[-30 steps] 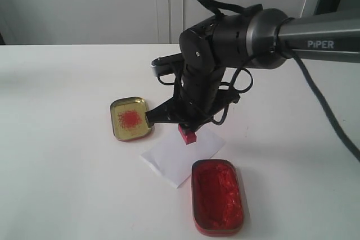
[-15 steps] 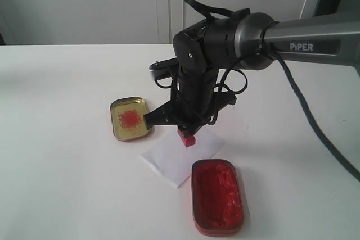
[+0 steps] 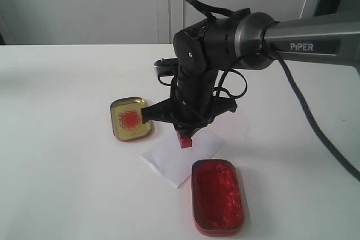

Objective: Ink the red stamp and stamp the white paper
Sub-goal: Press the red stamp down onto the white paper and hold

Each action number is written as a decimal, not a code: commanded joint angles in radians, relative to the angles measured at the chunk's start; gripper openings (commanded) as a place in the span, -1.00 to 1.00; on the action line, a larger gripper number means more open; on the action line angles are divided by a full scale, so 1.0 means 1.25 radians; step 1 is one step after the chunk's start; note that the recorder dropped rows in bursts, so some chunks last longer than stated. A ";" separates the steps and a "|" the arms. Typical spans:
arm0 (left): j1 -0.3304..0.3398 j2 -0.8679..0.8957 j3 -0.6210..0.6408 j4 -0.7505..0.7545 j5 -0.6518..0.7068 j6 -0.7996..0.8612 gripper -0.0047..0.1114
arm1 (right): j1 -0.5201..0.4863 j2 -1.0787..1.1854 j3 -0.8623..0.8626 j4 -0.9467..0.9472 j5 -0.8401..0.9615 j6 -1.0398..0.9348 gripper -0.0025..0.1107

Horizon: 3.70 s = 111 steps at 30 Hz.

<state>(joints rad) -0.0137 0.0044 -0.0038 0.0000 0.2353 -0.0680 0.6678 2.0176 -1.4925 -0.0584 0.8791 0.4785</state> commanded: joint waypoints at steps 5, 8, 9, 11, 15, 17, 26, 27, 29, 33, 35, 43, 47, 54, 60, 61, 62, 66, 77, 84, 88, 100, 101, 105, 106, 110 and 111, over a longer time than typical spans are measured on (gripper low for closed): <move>0.000 -0.003 0.003 0.000 -0.002 -0.002 -0.92 | -0.009 -0.001 -0.009 -0.003 -0.023 0.089 -0.96; 0.000 -0.003 0.003 0.000 -0.002 -0.002 -0.92 | -0.009 0.002 -0.009 -0.012 -0.027 0.089 -0.96; 0.000 -0.003 0.003 0.000 -0.002 -0.002 -0.92 | -0.009 0.004 -0.009 -0.015 -0.027 0.091 -0.96; 0.000 -0.003 0.003 0.000 -0.002 -0.002 -0.92 | -0.009 0.013 -0.009 -0.022 -0.029 0.096 -0.96; 0.000 -0.003 0.003 0.000 -0.002 -0.002 -0.92 | -0.009 0.036 -0.009 -0.037 -0.046 0.096 -0.96; 0.000 -0.003 0.003 0.000 -0.002 -0.002 -0.92 | -0.009 0.043 -0.009 -0.037 -0.047 0.096 -0.96; 0.000 -0.003 0.003 0.000 -0.002 -0.002 -0.92 | -0.009 0.138 -0.009 -0.041 -0.010 0.092 -0.96; 0.000 -0.003 0.003 0.000 -0.002 -0.002 -0.92 | -0.009 0.158 -0.009 -0.038 0.003 0.081 -0.96; 0.000 -0.003 0.003 0.000 -0.002 -0.002 -0.92 | -0.009 0.188 -0.009 -0.038 0.020 0.081 -0.96; 0.000 -0.003 0.003 0.000 -0.002 -0.002 -0.92 | -0.009 0.217 -0.008 -0.038 0.033 0.081 -0.96; 0.000 -0.003 0.003 0.000 -0.002 -0.002 -0.92 | -0.009 0.221 -0.006 -0.038 0.033 0.081 -0.96; 0.000 -0.003 0.003 0.000 -0.002 -0.002 -0.92 | -0.009 0.222 -0.006 -0.038 0.022 0.081 -0.96; 0.000 -0.003 0.003 0.000 -0.002 -0.002 -0.92 | -0.009 0.222 -0.006 -0.038 0.007 0.081 -0.96; 0.000 -0.003 0.003 0.000 -0.002 -0.002 -0.92 | -0.009 0.222 -0.006 -0.038 0.001 0.081 -0.96; 0.000 -0.003 0.003 0.000 -0.002 -0.002 -0.92 | -0.009 0.222 -0.006 -0.038 -0.010 0.081 -0.96; 0.000 -0.003 0.003 0.000 -0.002 -0.002 -0.92 | -0.009 0.222 -0.006 -0.038 -0.010 0.081 -0.96; 0.000 -0.003 0.003 0.000 -0.002 -0.002 -0.92 | -0.009 0.222 -0.006 -0.038 -0.010 0.081 -0.96; 0.000 -0.003 0.003 0.000 -0.002 -0.002 -0.92 | -0.009 0.222 -0.006 -0.038 -0.010 0.081 -0.96; 0.000 -0.003 0.003 0.000 -0.002 -0.002 -0.92 | -0.009 0.222 -0.006 -0.038 -0.010 0.081 -0.96; 0.000 -0.003 0.003 0.000 -0.002 -0.002 -0.92 | -0.009 0.194 -0.009 -0.039 -0.029 0.089 -0.96; 0.000 -0.003 0.003 0.000 -0.002 -0.002 -0.92 | -0.009 0.170 -0.009 -0.039 -0.042 0.089 -0.96; 0.000 -0.003 0.003 0.000 -0.002 -0.002 -0.92 | -0.009 0.119 -0.009 -0.039 -0.036 0.089 -0.96; 0.000 -0.003 0.003 0.000 -0.002 -0.002 -0.92 | -0.009 0.116 -0.009 -0.039 -0.036 0.088 -0.96; 0.000 -0.003 0.003 0.000 -0.002 -0.002 -0.92 | -0.009 0.091 -0.009 -0.039 -0.031 0.088 -0.96; 0.000 -0.003 0.003 0.000 -0.002 -0.002 -0.92 | -0.009 0.086 -0.009 -0.039 -0.028 0.088 -0.96; 0.000 -0.003 0.003 0.000 -0.002 -0.002 -0.92 | -0.009 0.071 -0.009 -0.039 -0.010 0.088 -0.96; 0.000 -0.003 0.003 0.000 -0.002 -0.002 -0.92 | -0.009 0.066 -0.009 -0.039 -0.008 0.086 -0.96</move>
<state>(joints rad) -0.0137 0.0044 -0.0038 0.0000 0.2353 -0.0680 0.6678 2.1116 -1.5146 -0.0976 0.8382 0.5901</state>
